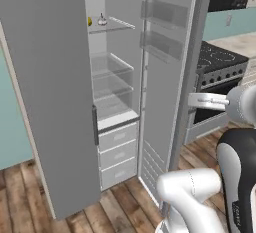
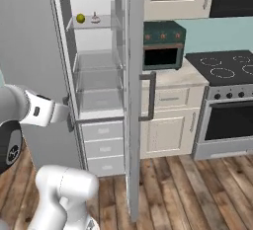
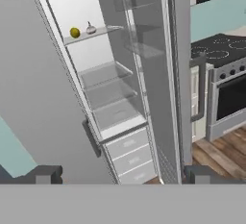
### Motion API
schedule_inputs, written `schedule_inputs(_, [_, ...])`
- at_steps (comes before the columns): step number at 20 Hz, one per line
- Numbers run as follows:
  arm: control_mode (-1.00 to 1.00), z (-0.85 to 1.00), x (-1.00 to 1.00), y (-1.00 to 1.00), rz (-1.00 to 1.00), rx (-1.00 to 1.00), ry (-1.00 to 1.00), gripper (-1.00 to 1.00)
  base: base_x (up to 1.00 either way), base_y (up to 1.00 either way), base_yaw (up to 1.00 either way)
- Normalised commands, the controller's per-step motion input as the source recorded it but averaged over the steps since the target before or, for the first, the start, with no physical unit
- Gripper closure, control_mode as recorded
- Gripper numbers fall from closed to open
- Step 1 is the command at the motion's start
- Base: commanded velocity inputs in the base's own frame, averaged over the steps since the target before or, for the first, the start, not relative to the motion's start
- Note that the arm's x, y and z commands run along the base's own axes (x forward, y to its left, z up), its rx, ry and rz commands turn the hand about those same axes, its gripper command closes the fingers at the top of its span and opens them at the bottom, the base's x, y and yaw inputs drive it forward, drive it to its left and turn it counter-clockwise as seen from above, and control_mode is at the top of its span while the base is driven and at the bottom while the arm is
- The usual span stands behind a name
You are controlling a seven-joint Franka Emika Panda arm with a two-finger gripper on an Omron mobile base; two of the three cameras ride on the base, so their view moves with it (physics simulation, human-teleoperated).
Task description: Retrieve the bottle and the shaker from the cabinet and place them next to the mixing bowl on the counter. Then add garlic from the fridge to the mixing bowl.
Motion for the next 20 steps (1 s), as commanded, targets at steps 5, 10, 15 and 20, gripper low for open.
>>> schedule_inputs(5, [1.00,0.00,0.00,0.00,0.00,0.00,0.00,-1.00,0.12,0.41,0.12])
schedule_inputs(10, [1.00,0.00,0.00,0.00,0.00,0.00,0.00,-1.00,0.41,0.77,0.08])
schedule_inputs(15, [1.00,0.00,0.00,0.00,0.00,0.00,0.00,-1.00,0.89,0.19,-0.07])
schedule_inputs(20, [1.00,0.00,0.00,0.00,0.00,0.00,0.00,-1.00,0.40,-0.06,-0.23])
